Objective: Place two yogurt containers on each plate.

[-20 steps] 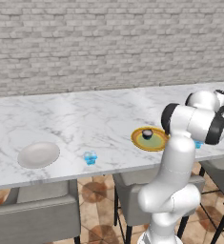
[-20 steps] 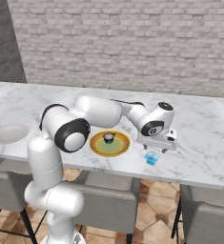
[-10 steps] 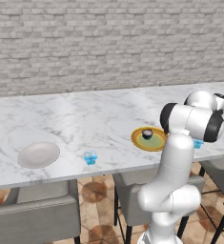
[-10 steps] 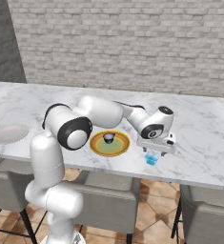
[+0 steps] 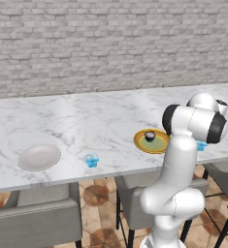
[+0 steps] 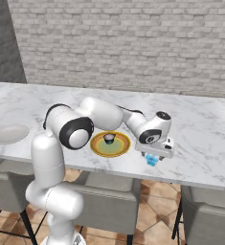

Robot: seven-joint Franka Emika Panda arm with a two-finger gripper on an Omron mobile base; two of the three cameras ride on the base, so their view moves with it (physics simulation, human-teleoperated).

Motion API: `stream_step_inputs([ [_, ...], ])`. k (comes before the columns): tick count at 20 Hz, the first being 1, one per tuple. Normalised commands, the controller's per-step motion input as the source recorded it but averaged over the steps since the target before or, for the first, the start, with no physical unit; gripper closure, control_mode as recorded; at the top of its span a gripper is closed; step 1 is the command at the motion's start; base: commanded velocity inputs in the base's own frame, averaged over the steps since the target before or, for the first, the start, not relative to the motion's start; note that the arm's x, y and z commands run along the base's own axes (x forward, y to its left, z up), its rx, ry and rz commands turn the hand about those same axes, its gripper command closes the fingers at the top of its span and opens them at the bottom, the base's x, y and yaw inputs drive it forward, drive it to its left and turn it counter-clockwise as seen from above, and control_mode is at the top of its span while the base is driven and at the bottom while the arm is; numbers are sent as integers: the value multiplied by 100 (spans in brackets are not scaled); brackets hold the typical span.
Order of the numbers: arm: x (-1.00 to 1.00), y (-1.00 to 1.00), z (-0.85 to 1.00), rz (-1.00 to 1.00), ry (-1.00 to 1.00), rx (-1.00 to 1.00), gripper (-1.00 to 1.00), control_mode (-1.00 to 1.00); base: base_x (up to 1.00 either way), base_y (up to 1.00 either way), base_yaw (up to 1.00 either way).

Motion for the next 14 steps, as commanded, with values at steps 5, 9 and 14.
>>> stream_step_inputs([
  [5,1,0,-14,0,0,0,-100,-100,0,0,0],
  [9,1,-2,-10,0,0,0,-100,-100,0,0,0],
  [14,0,-2,-9,0,0,0,-100,-100,0,0,0],
])
